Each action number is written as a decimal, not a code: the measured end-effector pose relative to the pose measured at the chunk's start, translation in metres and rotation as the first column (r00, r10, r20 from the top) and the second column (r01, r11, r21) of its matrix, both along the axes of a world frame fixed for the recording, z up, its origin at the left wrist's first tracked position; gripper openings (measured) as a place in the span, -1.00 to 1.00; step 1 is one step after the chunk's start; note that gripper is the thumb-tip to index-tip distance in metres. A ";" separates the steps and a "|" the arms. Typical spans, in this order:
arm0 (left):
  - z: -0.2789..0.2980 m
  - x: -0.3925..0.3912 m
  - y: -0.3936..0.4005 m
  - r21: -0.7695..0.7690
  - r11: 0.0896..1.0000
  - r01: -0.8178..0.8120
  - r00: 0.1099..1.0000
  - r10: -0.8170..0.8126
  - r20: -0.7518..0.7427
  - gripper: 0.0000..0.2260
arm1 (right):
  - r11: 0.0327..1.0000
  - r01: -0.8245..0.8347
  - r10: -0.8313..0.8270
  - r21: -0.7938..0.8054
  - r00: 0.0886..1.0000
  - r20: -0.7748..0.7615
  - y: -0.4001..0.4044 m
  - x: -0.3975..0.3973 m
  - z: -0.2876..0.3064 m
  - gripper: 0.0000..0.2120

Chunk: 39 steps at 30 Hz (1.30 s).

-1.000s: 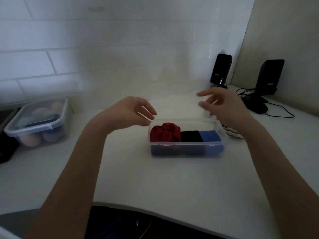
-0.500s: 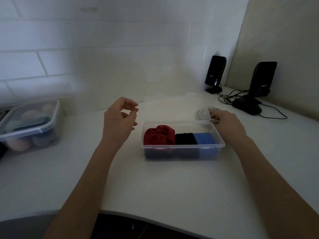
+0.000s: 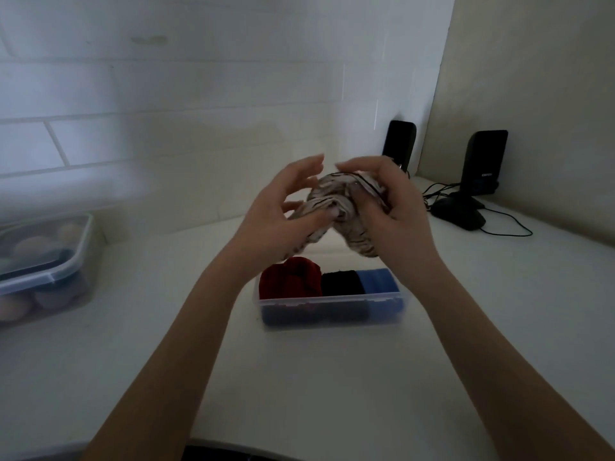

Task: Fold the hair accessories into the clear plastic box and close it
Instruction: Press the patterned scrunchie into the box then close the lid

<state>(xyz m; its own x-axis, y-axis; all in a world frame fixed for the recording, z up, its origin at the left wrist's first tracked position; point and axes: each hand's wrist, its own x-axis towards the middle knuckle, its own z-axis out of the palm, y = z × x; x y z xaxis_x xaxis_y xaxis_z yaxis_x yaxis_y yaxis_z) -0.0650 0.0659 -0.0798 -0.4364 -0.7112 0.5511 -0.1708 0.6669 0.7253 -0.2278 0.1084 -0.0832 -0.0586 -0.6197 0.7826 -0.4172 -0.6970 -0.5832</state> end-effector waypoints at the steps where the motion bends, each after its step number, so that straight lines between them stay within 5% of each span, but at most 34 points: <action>1: 0.005 0.000 -0.002 0.078 0.994 0.074 0.997 -0.074 -0.003 -0.54 | 0.995 -0.079 0.072 0.063 0.992 0.099 0.001 0.002 0.000 -0.75; 5: 0.011 0.014 -0.015 0.274 0.917 0.291 0.955 -0.293 -0.032 -0.82 | 0.928 -0.328 0.208 0.179 0.851 0.483 -0.001 0.004 -0.002 -0.82; 9: -0.001 0.022 -0.020 0.414 0.781 0.468 0.877 -0.466 -0.114 -0.67 | 0.842 -0.504 0.229 0.191 0.656 0.719 -0.003 -0.001 0.002 -0.80; 12: -0.010 0.021 -0.018 0.334 0.802 0.495 0.868 -0.478 -0.137 -0.70 | 0.638 -0.768 0.302 0.057 0.318 0.899 -0.005 -0.003 0.001 -0.52; 14: -0.013 0.024 -0.021 0.297 0.803 0.516 0.847 -0.428 -0.314 -0.75 | 0.493 -0.870 0.301 -0.008 0.162 0.940 -0.006 -0.005 0.001 -0.52; 16: -0.014 0.029 -0.025 0.268 0.669 0.693 0.675 -0.472 -0.568 -0.83 | 0.418 -0.908 0.314 0.029 0.174 0.933 -0.007 -0.006 -0.002 -0.68; 19: -0.008 0.034 -0.024 0.128 0.331 0.935 0.262 -0.399 -0.879 -0.77 | 0.334 -0.940 0.369 0.070 0.199 0.908 -0.007 -0.003 -0.006 -0.73; 21: -0.006 0.036 -0.026 0.036 0.370 0.929 0.144 -0.270 -0.952 -0.51 | 0.355 -0.920 0.407 0.170 0.315 0.858 -0.005 0.002 -0.008 -0.63; 23: -0.003 0.034 -0.027 0.092 0.537 0.838 0.228 -0.192 -0.954 -0.32 | 0.470 -0.827 0.431 0.308 0.520 0.738 -0.004 0.006 -0.011 -0.50; 25: -0.005 0.029 -0.028 0.253 0.668 0.700 0.457 -0.146 -0.878 -0.22 | 0.578 -0.730 0.448 0.365 0.658 0.606 -0.002 0.011 -0.012 -0.47; 27: -0.007 0.025 -0.027 0.374 0.790 0.485 0.719 -0.117 -0.685 -0.02 | 0.585 -0.724 0.502 0.366 0.677 0.538 0.001 0.014 -0.010 -0.49; 29: -0.015 0.021 -0.026 0.371 0.876 0.309 0.876 -0.111 -0.469 0.05 | 0.538 -0.759 0.565 0.367 0.648 0.512 0.003 0.015 -0.008 -0.49; 34: -0.025 0.019 -0.026 0.261 0.937 0.231 0.954 -0.165 -0.250 -0.43 | 0.562 -0.768 0.639 0.309 0.639 0.427 0.008 0.013 -0.003 -0.53; 39: -0.025 0.017 -0.023 0.233 0.946 0.225 0.963 -0.180 -0.202 -0.52 | 0.628 -0.732 0.608 0.265 0.674 0.421 0.006 0.009 -0.003 -0.54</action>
<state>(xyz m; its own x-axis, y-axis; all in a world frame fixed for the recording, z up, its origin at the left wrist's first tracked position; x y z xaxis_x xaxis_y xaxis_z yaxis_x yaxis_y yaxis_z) -0.0477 0.0432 -0.1051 -0.4981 -0.7430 0.4469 0.0941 0.4660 0.8797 -0.2192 0.1144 -0.0866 0.3330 -0.8053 0.4904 0.2894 -0.4077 -0.8660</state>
